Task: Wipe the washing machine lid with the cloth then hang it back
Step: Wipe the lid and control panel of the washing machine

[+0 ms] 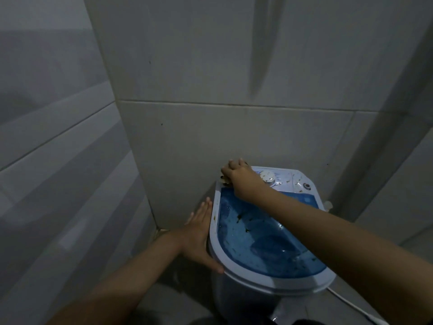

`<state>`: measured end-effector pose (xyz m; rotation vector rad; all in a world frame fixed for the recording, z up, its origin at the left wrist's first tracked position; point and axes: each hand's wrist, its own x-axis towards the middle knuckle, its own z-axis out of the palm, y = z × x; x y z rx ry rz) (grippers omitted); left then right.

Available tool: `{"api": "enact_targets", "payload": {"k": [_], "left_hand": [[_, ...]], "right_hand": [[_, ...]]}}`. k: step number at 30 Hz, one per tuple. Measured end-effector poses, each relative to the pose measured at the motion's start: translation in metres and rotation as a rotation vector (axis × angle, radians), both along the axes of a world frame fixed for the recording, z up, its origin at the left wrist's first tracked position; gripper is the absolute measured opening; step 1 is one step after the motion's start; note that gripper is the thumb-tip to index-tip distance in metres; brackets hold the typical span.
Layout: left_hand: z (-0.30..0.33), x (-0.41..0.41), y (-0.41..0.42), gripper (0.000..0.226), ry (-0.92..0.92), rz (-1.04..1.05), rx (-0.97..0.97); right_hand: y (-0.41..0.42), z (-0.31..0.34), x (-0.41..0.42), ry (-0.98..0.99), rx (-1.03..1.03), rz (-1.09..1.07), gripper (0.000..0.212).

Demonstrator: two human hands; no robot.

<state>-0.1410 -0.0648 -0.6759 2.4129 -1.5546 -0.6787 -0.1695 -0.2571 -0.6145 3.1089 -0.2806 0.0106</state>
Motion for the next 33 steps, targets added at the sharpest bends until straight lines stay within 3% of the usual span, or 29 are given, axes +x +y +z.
{"api": "enact_targets", "payload": {"k": [8,16,29,33], "left_hand": [[0.005,-0.005,0.001,0.153,-0.003,0.001,-0.044],[0.003,-0.007,0.002,0.141,-0.025,-0.017,-0.094],[0.0,-0.007,0.0,0.164,0.003,0.026,-0.015],[0.006,-0.008,0.0,0.147,-0.025,0.077,0.022]], "right_hand": [[0.033,-0.01,-0.035,0.007,0.095,0.131,0.066],[0.056,0.001,-0.077,-0.024,0.12,0.299,0.057],[0.077,-0.02,-0.138,-0.088,0.331,0.422,0.055],[0.072,-0.025,-0.158,-0.061,0.418,0.404,0.057]]}}
